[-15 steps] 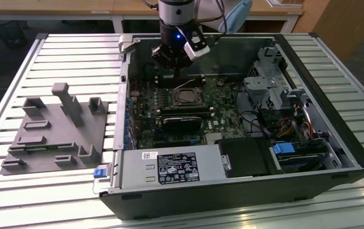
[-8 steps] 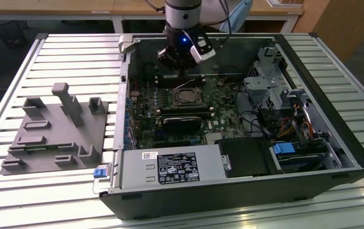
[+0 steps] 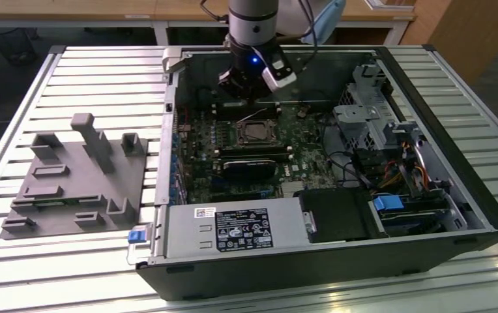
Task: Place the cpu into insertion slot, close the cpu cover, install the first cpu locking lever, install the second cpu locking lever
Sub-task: 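Install the first cpu locking lever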
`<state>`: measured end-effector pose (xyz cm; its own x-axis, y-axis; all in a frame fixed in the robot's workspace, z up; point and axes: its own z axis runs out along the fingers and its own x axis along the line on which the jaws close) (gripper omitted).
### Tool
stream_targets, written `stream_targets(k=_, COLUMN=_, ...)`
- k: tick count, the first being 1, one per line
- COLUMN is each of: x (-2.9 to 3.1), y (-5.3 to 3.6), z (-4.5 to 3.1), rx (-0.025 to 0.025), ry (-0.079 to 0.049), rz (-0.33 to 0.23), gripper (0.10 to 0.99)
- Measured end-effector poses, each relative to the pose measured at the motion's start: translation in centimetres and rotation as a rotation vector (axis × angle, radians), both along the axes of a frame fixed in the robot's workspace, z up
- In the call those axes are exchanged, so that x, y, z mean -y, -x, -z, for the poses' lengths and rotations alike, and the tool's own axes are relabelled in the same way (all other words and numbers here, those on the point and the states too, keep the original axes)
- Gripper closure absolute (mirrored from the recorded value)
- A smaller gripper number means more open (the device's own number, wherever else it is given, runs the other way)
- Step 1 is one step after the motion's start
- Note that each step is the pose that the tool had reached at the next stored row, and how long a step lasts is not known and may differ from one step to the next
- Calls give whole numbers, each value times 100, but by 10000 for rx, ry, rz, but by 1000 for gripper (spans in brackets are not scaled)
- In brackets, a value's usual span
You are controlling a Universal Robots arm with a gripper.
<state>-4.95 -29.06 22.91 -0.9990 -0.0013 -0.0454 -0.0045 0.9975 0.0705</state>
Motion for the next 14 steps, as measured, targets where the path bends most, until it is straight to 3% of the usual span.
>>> stream_targets(k=14, x=-27, y=-89, z=48, rx=2, ry=-3, rz=4, gripper=980)
